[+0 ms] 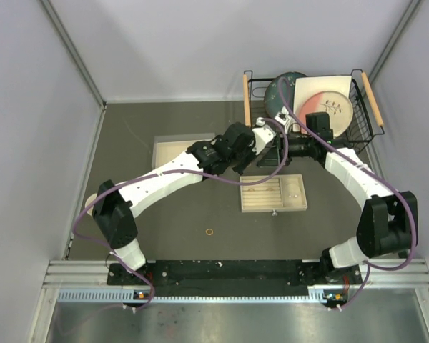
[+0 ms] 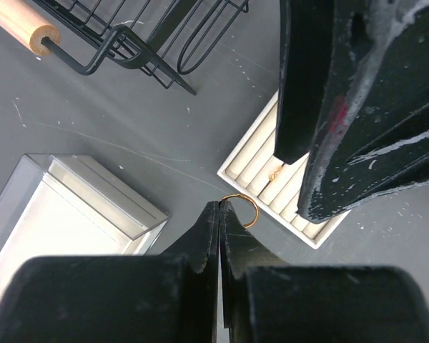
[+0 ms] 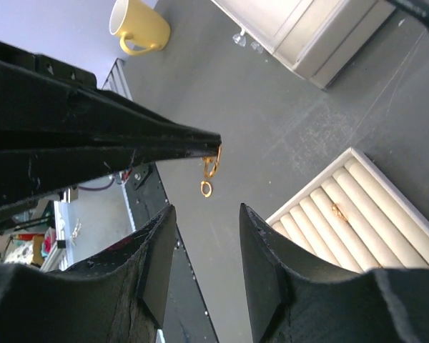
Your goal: Organize the mixed jewelry
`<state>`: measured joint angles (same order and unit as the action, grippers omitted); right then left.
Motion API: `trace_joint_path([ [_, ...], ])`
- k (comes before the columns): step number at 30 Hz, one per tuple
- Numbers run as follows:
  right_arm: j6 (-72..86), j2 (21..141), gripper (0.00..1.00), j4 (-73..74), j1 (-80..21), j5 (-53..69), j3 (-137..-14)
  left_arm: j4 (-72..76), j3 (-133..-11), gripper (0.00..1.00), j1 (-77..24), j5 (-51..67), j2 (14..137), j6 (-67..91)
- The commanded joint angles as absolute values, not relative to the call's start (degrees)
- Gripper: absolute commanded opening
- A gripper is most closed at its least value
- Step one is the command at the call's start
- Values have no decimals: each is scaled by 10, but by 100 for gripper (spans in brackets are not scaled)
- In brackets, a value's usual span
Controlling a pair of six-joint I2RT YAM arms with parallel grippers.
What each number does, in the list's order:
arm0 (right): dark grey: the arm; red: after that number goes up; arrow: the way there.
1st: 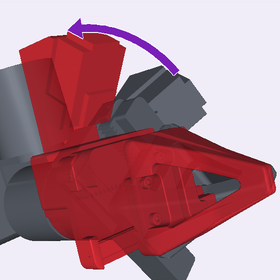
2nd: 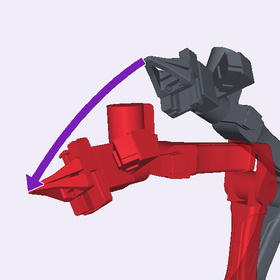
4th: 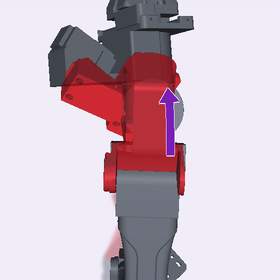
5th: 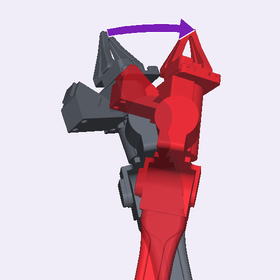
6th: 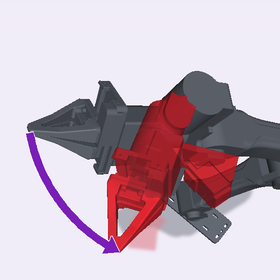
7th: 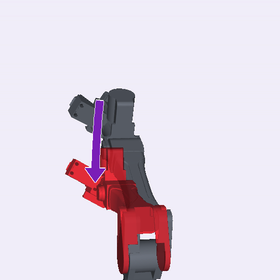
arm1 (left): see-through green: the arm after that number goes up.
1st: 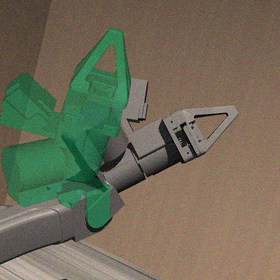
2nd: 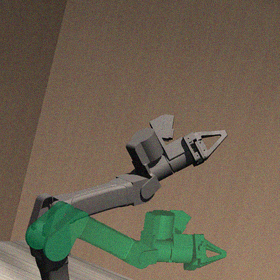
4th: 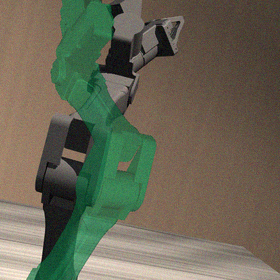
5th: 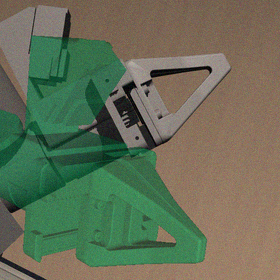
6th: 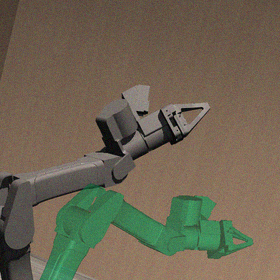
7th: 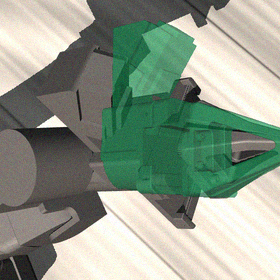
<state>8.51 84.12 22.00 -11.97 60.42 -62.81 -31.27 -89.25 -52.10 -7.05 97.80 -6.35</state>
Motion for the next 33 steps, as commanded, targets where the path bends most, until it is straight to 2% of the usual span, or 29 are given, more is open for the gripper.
trace_joint_path([
  [1, 97, 849, 41, 184, -133, 603, -669, -291, -916, 0, -526, -83, 976, -62],
  [13, 99, 866, 40, 180, -149, 578, -680, -291, -917, 0, -533, -81, 975, -62],
  [33, 99, 868, 28, 181, -163, 576, -678, -288, -916, 0, -539, -88, 978, -68],
])
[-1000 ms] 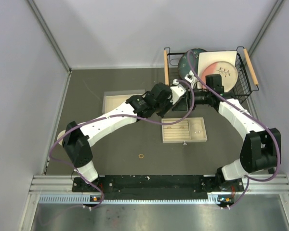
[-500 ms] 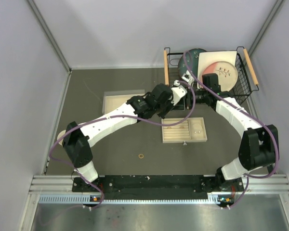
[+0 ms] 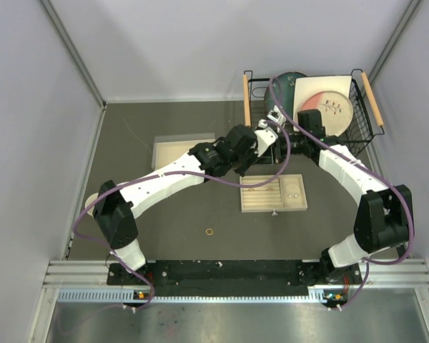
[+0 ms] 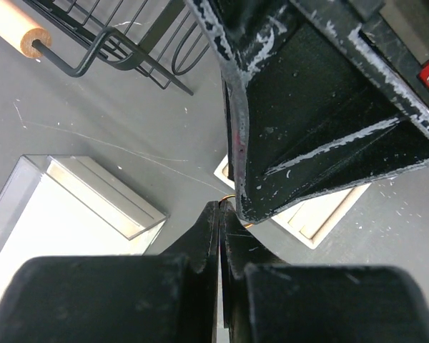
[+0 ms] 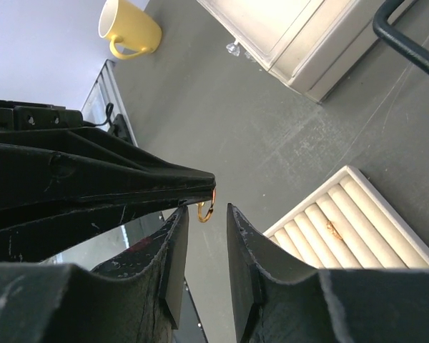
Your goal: Organize the mixed jewelry
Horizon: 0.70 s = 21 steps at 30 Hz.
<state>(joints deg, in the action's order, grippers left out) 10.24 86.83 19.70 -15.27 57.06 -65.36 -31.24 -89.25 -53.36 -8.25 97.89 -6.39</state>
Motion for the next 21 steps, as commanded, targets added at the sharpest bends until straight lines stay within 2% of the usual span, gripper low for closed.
trace_joint_path([
  [1, 98, 868, 28, 183, -164, 575, -678, -287, -915, 0, -539, -87, 978, -68],
  [15, 92, 877, 17, 185, -173, 571, -676, -285, -914, 0, -540, -86, 976, -66],
  [21, 91, 877, 0, 185, -177, 574, -676, -284, -914, 0, -541, -82, 976, -63],
])
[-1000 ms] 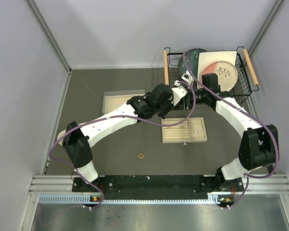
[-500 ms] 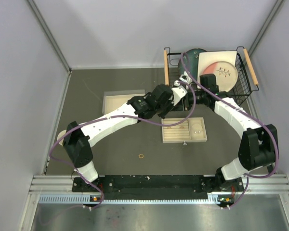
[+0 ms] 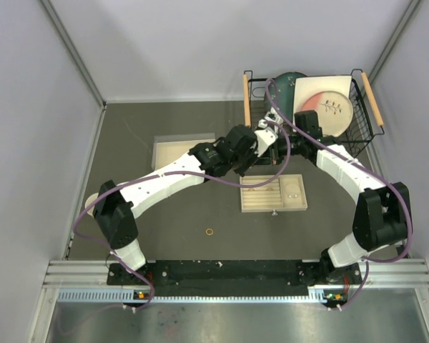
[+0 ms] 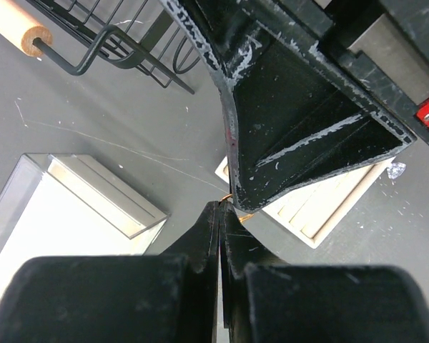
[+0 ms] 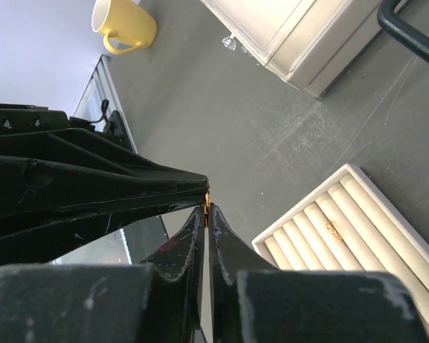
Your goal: Organize the mixed jewelry
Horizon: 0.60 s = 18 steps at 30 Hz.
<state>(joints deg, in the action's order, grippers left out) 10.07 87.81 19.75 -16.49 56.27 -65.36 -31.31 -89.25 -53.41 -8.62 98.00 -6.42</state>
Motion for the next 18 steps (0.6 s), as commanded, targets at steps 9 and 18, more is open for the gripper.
trace_joint_path([
  [9, 76, 863, 0, 201, -177, 537, -671, -280, -913, 10, -539, -76, 951, -59],
  [18, 54, 832, 0, 227, -175, 511, -675, -235, -864, 47, -512, 22, 870, -56],
])
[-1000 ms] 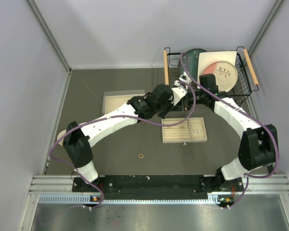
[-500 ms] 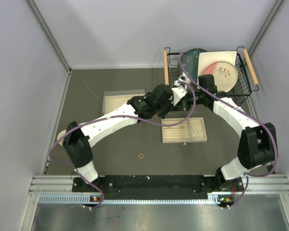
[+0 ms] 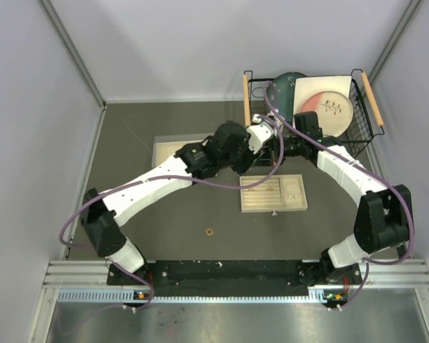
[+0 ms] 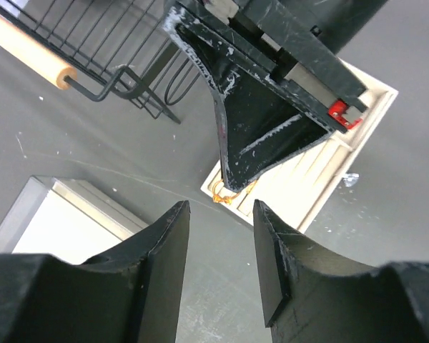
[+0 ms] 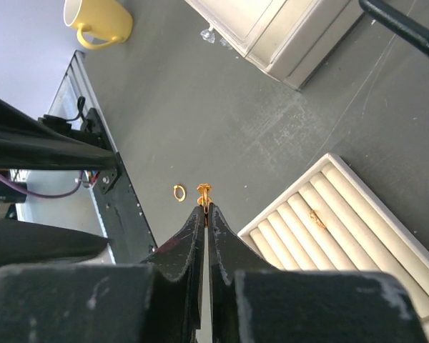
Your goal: Organize the mixed jewelry
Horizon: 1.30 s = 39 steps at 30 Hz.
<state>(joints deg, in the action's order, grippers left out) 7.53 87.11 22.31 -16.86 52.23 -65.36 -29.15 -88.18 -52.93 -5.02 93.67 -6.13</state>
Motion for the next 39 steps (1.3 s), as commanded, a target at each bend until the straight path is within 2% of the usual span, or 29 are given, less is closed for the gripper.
trace_joint_path([
  [1, 54, 829, 0, 228, -174, 511, -676, -230, -851, 47, -505, 41, 856, -47],
  [3, 54, 821, 0, 234, -166, 516, -679, -215, -837, 48, -478, 84, 843, -33],
  [7, 62, 811, 0, 236, -149, 554, -693, -175, -792, 49, -413, 260, 819, 31],
  [11, 76, 804, 0, 236, -143, 605, -719, -99, -748, 49, -351, 381, 812, 87],
  [16, 96, 796, 0, 235, -143, 631, -744, 21, -702, 50, -323, 478, 817, 166],
  [24, 126, 801, 0, 217, -142, 641, -761, 108, -691, 51, -316, 515, 831, 238],
  [39, 154, 795, 0, 190, -144, 651, -756, 98, -701, 52, -316, 488, 850, 242],
])
